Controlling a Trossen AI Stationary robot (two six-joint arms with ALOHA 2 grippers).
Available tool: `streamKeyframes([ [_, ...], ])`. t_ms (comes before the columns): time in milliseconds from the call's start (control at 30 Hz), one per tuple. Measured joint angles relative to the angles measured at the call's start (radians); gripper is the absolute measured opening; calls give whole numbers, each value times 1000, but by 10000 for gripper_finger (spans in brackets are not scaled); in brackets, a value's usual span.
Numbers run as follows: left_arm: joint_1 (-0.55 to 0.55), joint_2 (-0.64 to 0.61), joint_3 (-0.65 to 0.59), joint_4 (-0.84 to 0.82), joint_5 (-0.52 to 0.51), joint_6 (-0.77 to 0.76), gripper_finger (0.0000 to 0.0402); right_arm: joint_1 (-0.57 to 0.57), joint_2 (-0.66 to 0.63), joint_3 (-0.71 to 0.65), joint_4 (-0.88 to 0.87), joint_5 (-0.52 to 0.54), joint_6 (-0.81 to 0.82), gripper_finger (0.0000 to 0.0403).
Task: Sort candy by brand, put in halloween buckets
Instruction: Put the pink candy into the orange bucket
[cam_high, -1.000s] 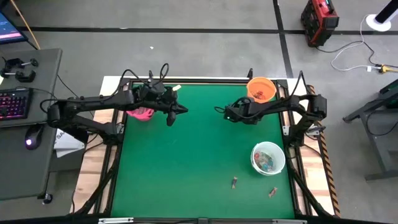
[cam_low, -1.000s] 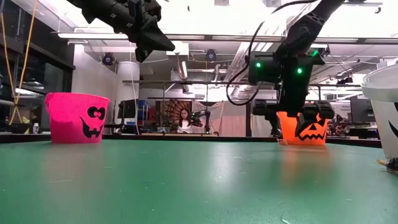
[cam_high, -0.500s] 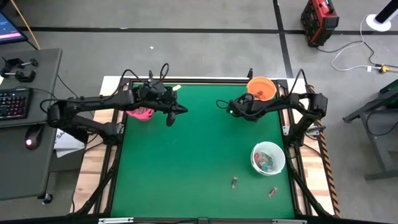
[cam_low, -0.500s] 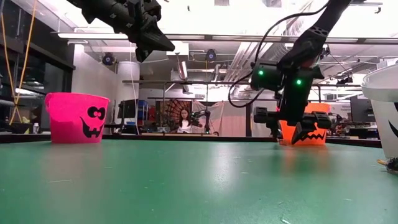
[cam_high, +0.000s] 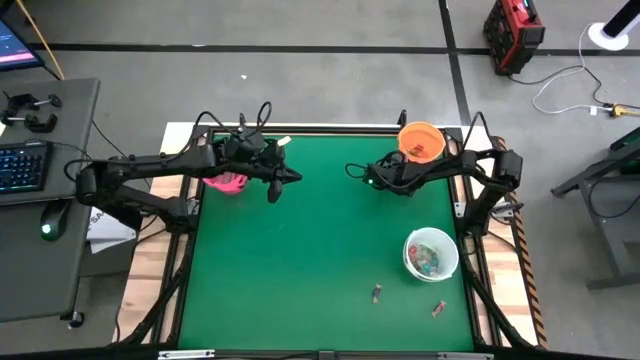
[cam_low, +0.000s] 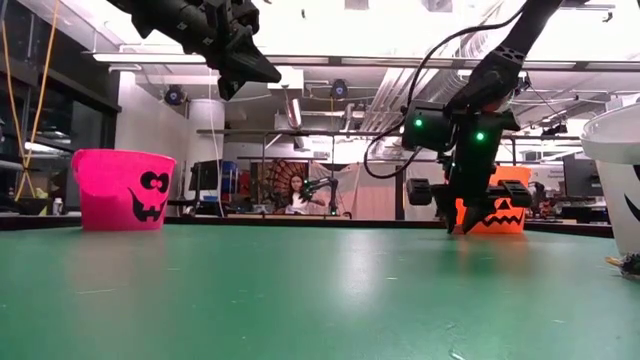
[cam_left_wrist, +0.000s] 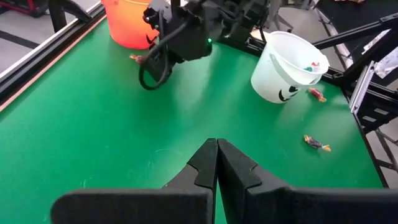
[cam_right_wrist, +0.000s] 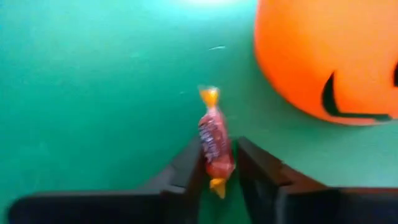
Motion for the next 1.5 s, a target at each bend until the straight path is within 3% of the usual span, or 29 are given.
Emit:
streamKeyframes([
  [133, 0, 0, 0, 0, 0, 0, 0, 51, -9, 16, -10, -12, -3, 20],
  [267, 0, 0, 0, 0, 0, 0, 0, 102, -53, 79, -16, -139, -100, 24],
  [333, 0, 0, 0, 2, 0, -1, 0, 121, -106, 115, -23, -149, -171, 18],
  [500, 0, 0, 0, 5, -1, -13, 0, 133, -287, 184, -163, -16, -307, 18],
  [667, 0, 0, 0, 4, -8, -26, 0, 90, -489, 192, -450, 157, -248, 18],
  [767, 0, 0, 0, 4, -32, -26, 0, 28, -572, 171, -589, 169, -159, 18],
  [867, 0, 0, 0, 5, -63, -26, 0, -58, -615, 144, -615, 149, -107, 19],
  [1000, 1, 0, 0, 6, -65, -42, 0, -159, -610, 140, -557, 80, -161, 57],
  [1200, 1, 0, 0, 5, -62, -84, 0, -281, -594, 140, -433, -62, -378, 164],
  [1367, -2, 0, 0, 5, -58, -108, 0, -325, -594, 168, -472, -114, -448, 248],
  [1500, -2, 0, 0, 5, -58, -108, 0, -305, -623, 206, -495, -205, -507, 276],
])
